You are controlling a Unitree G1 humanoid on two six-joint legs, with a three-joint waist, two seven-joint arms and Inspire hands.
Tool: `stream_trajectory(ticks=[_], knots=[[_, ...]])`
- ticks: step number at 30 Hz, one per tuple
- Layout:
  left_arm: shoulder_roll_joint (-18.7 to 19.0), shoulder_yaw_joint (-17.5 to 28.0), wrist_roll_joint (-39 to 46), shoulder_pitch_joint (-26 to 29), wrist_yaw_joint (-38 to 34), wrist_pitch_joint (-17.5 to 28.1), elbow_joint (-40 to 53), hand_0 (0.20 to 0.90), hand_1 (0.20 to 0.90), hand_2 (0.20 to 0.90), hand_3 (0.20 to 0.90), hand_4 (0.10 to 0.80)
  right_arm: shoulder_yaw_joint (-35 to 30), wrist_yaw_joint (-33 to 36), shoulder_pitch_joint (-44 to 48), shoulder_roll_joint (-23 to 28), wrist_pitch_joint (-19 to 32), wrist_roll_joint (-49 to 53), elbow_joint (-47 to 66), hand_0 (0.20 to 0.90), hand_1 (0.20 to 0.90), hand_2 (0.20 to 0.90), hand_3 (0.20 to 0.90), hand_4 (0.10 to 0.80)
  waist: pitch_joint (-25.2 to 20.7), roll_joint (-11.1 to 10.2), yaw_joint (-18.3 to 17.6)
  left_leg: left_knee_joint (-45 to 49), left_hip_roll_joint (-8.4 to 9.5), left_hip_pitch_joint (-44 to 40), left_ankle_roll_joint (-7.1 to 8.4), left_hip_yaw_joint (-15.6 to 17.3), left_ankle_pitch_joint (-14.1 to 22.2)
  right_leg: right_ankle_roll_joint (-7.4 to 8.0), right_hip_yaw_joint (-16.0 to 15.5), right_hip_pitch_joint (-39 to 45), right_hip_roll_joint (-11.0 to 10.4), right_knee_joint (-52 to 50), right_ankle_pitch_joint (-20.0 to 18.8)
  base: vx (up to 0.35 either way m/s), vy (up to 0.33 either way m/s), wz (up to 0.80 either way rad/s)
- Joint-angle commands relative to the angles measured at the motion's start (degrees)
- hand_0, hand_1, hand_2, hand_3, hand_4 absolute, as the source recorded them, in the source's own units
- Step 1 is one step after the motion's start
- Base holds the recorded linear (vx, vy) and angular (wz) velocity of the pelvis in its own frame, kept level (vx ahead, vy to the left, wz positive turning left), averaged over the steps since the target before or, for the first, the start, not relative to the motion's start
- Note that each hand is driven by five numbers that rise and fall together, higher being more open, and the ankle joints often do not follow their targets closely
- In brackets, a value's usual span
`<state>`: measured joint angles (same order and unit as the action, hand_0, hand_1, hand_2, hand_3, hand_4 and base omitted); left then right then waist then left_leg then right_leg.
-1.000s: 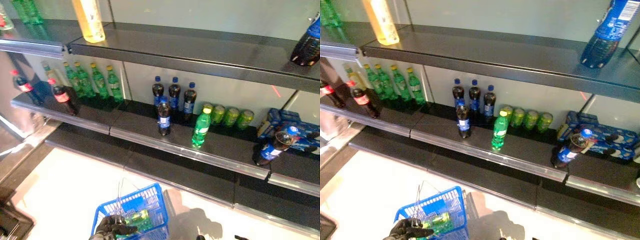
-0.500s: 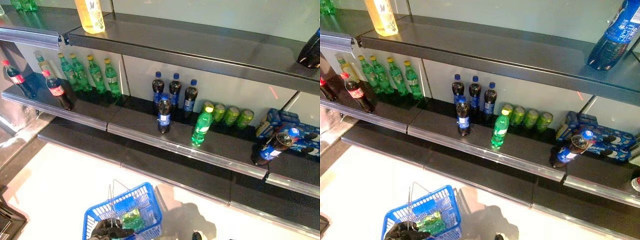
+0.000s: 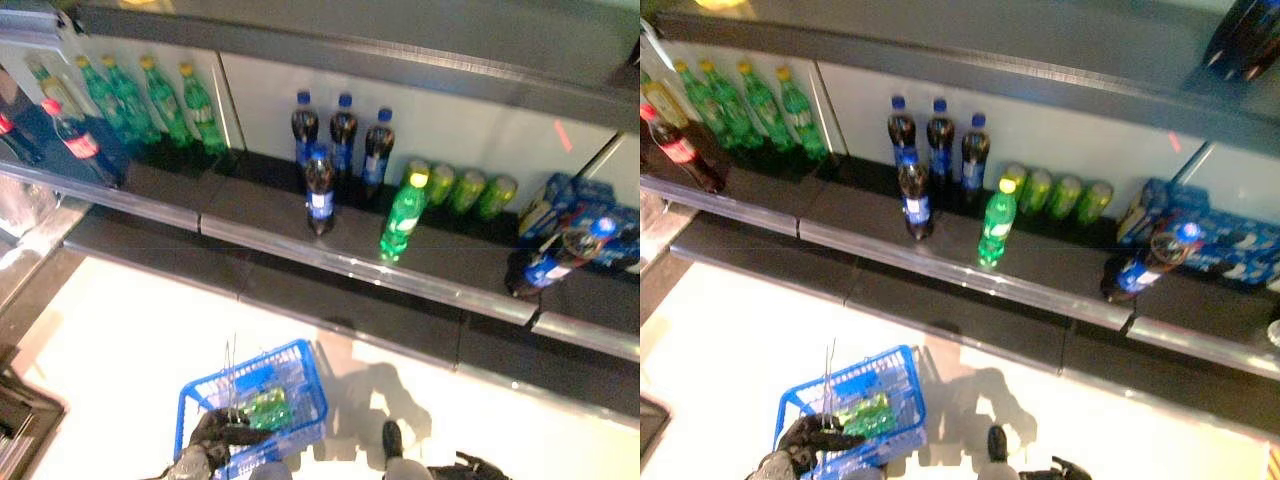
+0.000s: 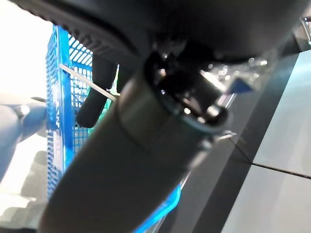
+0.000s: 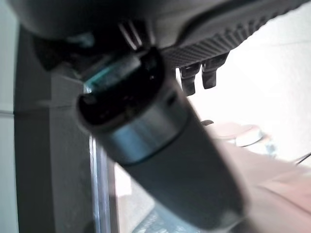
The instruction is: Pick up the drink and place into the basket.
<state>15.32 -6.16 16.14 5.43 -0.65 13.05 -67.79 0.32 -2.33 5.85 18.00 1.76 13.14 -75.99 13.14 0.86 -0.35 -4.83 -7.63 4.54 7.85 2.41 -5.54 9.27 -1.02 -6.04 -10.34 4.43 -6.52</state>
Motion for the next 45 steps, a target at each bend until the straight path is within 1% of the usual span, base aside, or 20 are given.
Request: stream_trajectory(ticks=[1, 4, 5, 8, 11, 13, 17, 21, 24, 27, 28, 29, 30, 31, 33, 34, 35, 39, 43, 45], knots=[[2.0, 0.77, 5.33, 2.84, -0.44, 7.27, 5.02, 0.3, 0.3, 0.3, 0.2, 0.1, 0.17, 1.95, 3.65, 2.38, 2.47, 3.8, 0.51, 0.9, 0.9, 0.9, 0.9, 0.8, 7.71, 0.47, 0.8, 11.67, 2.35, 7.1, -3.68, -0.82, 3.43, -3.76, -3.42, -6.61, -0.49, -11.88, 2.75, -0.234, 0.003, -0.01], [2.23, 0.22, 5.59, 3.1, -0.6, 7.31, 5.14, 0.3, 0.3, 0.3, 0.2, 0.1, -0.17, 2.09, 4.33, 2.82, 3.23, 5.28, 0.77, 0.9, 0.9, 0.9, 0.9, 0.8, 8.71, 0.41, 0.88, 14.6, 2.58, 9.56, -3.68, -1.33, 4.02, -3.85, -3.67, -8.66, -0.89, -14.15, 3.2, -0.147, 0.009, 0.05], [3.03, 0.04, 7.46, 3.83, -0.96, 7.74, 4.89, 0.3, 0.3, 0.3, 0.2, 0.1, -0.19, 1.91, 6.03, 3.62, 4.85, 6.44, 1.98, 0.9, 0.9, 0.9, 0.9, 0.8, 10.55, 0.14, 0.58, 19.67, 2.68, 13.91, -3.77, -1.87, 5.56, -4.14, -3.3, -13.12, -1.37, -18.28, 4.22, -0.241, 0.026, 0.05], [3.82, -0.08, 8.18, 5.23, -1.59, 6.8, 5.17, 0.3, 0.3, 0.3, 0.2, 0.1, 0.37, 2.08, 7.36, 3.61, 6.12, 8.21, 3.45, 0.9, 0.9, 0.9, 0.9, 0.8, 11.39, -0.16, 0.59, 22.15, 2.94, 17.08, -4.41, -2.38, 6.49, -4.23, -2.51, -16.69, -1.36, -21.2, 4.94, -0.158, -0.016, -0.15], [4.09, -0.37, 8.6, 6.16, -1.33, 7.11, 5.52, 0.3, 0.3, 0.3, 0.2, 0.1, 1.23, 1.11, 8.0, 3.19, 9.15, 8.92, 4.77, 0.9, 0.9, 0.9, 0.9, 0.8, 12.0, -0.25, 0.47, 22.44, 3.28, 18.47, -4.96, -2.61, 6.5, -4.0, -1.54, -18.8, -0.92, -22.13, 4.83, -0.086, -0.051, -0.02], [4.12, -0.98, 9.09, 7.28, -1.69, 7.51, 6.23, 0.3, 0.3, 0.3, 0.2, 0.1, 1.91, 1.12, 9.29, 2.85, 11.39, 10.55, 6.38, 0.9, 0.9, 0.9, 0.9, 0.8, 12.99, -0.24, 0.59, 22.98, 3.54, 19.66, -5.24, -2.58, 6.51, -3.86, -1.71, -20.31, -0.76, -23.22, 4.84, -0.127, -0.067, 0.04], [3.92, -1.61, 9.26, 7.54, -2.38, 7.58, 7.16, 0.3, 0.3, 0.3, 0.2, 0.1, 2.55, 1.75, 9.74, 2.44, 12.76, 11.36, 9.93, 0.9, 0.9, 0.9, 0.9, 0.8, 13.86, -0.28, 0.53, 24.83, 3.98, 21.1, -5.49, -3.19, 6.86, -4.01, -1.63, -21.64, -0.77, -24.98, 5.13, -0.06, -0.044, 0.04], [4.15, -2.38, 9.48, 6.94, -2.75, 7.91, 8.26, 0.3, 0.3, 0.3, 0.2, 0.1, 3.71, 2.86, 9.66, 2.46, 16.57, 8.15, 15.41, 0.9, 0.9, 0.9, 0.9, 0.8, 14.65, -0.09, 0.34, 26.06, 4.21, 21.9, -5.52, -3.52, 7.33, -4.23, -1.61, -22.22, -0.73, -26.01, 5.68, -0.027, -0.025, 0.01], [4.43, -2.71, 9.68, 7.0, -3.52, 7.31, 9.24, 0.3, 0.3, 0.3, 0.2, 0.1, 6.24, 5.62, 9.48, 2.94, 18.25, 3.16, 21.95, 0.9, 0.9, 0.9, 0.9, 0.8, 14.91, -0.22, 0.26, 26.61, 4.47, 22.2, -5.64, -3.66, 7.47, -4.32, -1.79, -22.49, -0.84, -26.62, 5.97, 0.0, 0.0, 0.0], [4.97, -3.08, 9.94, 6.3, -4.28, 6.91, 10.92, 0.3, 0.3, 0.3, 0.2, 0.1, 8.87, 9.4, 9.38, 4.63, 17.17, -1.58, 33.58, 0.9, 0.9, 0.9, 0.9, 0.8, 15.23, -0.67, 0.24, 27.22, 4.46, 22.72, -5.69, -3.62, 7.55, -4.4, -2.21, -22.92, -0.92, -27.21, 6.08, 0.0, 0.0, 0.0], [4.99, -3.1, 9.91, 6.21, -4.29, 6.89, 11.06, 0.3, 0.3, 0.3, 0.2, 0.1, 9.01, 9.59, 9.3, 4.73, 17.56, -2.26, 34.2, 0.9, 0.9, 0.9, 0.9, 0.8, 15.37, -0.69, 0.28, 27.48, 4.43, 22.66, -5.7, -3.59, 7.82, -4.4, -2.18, -22.88, -0.89, -27.47, 6.32, 0.008, -0.03, 0.03], [5.16, -3.24, 9.79, 5.33, -4.66, 6.94, 12.49, 0.3, 0.3, 0.3, 0.2, 0.1, 10.28, 11.49, 8.73, 6.06, 16.36, -4.69, 44.11, 0.9, 0.9, 0.9, 0.9, 0.8, 15.58, -0.97, 0.05, 27.06, 4.41, 22.49, -5.73, -3.55, 7.65, -4.44, -2.21, -22.7, -0.6, -27.1, 6.24, 0.0, 0.0, 0.0], [5.09, -3.22, 9.75, 4.85, -4.77, 7.23, 12.84, 0.3, 0.3, 0.3, 0.2, 0.1, 10.42, 11.75, 8.61, 6.23, 17.18, -6.68, 46.7, 0.9, 0.9, 0.9, 0.9, 0.8, 15.64, -1.03, -0.03, 26.74, 4.42, 22.21, -5.76, -3.51, 7.58, -4.42, -2.18, -22.5, -0.46, -26.93, 6.26, 0.0, 0.0, 0.0], [5.13, -3.19, 9.82, 4.75, -4.72, 7.35, 12.83, 0.3, 0.3, 0.3, 0.2, 0.1, 10.44, 11.89, 8.51, 6.38, 16.77, -7.26, 48.07, 0.9, 0.9, 0.9, 0.9, 0.8, 15.66, -1.06, -0.09, 26.67, 4.41, 22.15, -5.77, -3.49, 7.58, -4.41, -2.18, -22.46, -0.43, -26.89, 6.27, 0.0, 0.0, 0.0], [5.26, -2.85, 10.09, 4.48, -4.69, 7.74, 12.84, 0.3, 0.3, 0.3, 0.2, 0.1, 10.6, 12.42, 8.34, 7.32, 17.33, -12.42, 55.15, 0.9, 0.9, 0.9, 0.9, 0.8, 15.77, -1.26, -0.43, 26.06, 4.39, 21.84, -5.86, -3.32, 7.43, -4.27, -2.14, -22.24, -0.3, -26.47, 6.3, 0.0, 0.0, 0.0], [5.29, -2.69, 9.99, 4.43, -4.67, 7.68, 13.01, 0.3, 0.3, 0.3, 0.2, 0.1, 10.6, 12.49, 8.44, 7.75, 18.11, -13.23, 57.51, 0.9, 0.9, 0.9, 0.9, 0.8, 15.77, -1.36, -0.51, 25.91, 4.4, 21.81, -5.89, -3.28, 7.37, -4.19, -2.13, -22.25, -0.32, -26.37, 6.29, 0.0, 0.0, 0.0], [5.32, -2.57, 9.84, 4.4, -4.73, 7.68, 13.22, 0.3, 0.3, 0.3, 0.2, 0.1, 10.16, 12.19, 8.69, 8.38, 17.22, -13.33, 61.46, 0.9, 0.9, 0.9, 0.9, 0.8, 15.83, -1.52, -0.59, 25.74, 4.41, 21.78, -5.91, -3.27, 7.34, -4.13, -2.1, -22.15, -0.32, -26.14, 6.29, 0.0, 0.0, 0.0], [5.33, -2.07, 9.98, 4.38, -4.48, 8.27, 12.66, 0.3, 0.3, 0.3, 0.2, 0.1, 8.69, 12.61, 9.11, 10.17, 19.16, -14.52, 70.95, 0.9, 0.9, 0.9, 0.9, 0.8, 15.75, -1.77, -0.91, 25.22, 4.48, 21.74, -5.99, -3.33, 7.13, -3.98, -1.98, -21.88, -0.19, -25.47, 6.18, 0.0, 0.0, 0.0], [4.93, -1.88, 9.95, 4.6, -4.52, 8.82, 11.74, 0.3, 0.3, 0.3, 0.2, 0.1, 6.58, 13.04, 10.82, 10.59, 22.05, -13.88, 77.05, 0.9, 0.9, 0.9, 0.9, 0.8, 16.03, -1.71, -1.08, 25.37, 4.51, 21.71, -6.02, -3.45, 7.38, -3.99, -2.03, -21.45, -0.31, -24.91, 6.19, 0.0, 0.0, 0.0], [4.91, -1.89, 9.96, 4.69, -4.48, 8.94, 11.56, 0.3, 0.3, 0.3, 0.2, 0.1, 5.95, 13.03, 11.51, 10.6, 22.0, -12.99, 78.89, 0.9, 0.9, 0.9, 0.9, 0.8, 16.17, -1.68, -1.05, 25.45, 4.49, 21.69, -5.99, -3.43, 7.47, -4.0, -2.03, -21.29, -0.32, -24.76, 6.2, 0.0, 0.0, 0.0]])
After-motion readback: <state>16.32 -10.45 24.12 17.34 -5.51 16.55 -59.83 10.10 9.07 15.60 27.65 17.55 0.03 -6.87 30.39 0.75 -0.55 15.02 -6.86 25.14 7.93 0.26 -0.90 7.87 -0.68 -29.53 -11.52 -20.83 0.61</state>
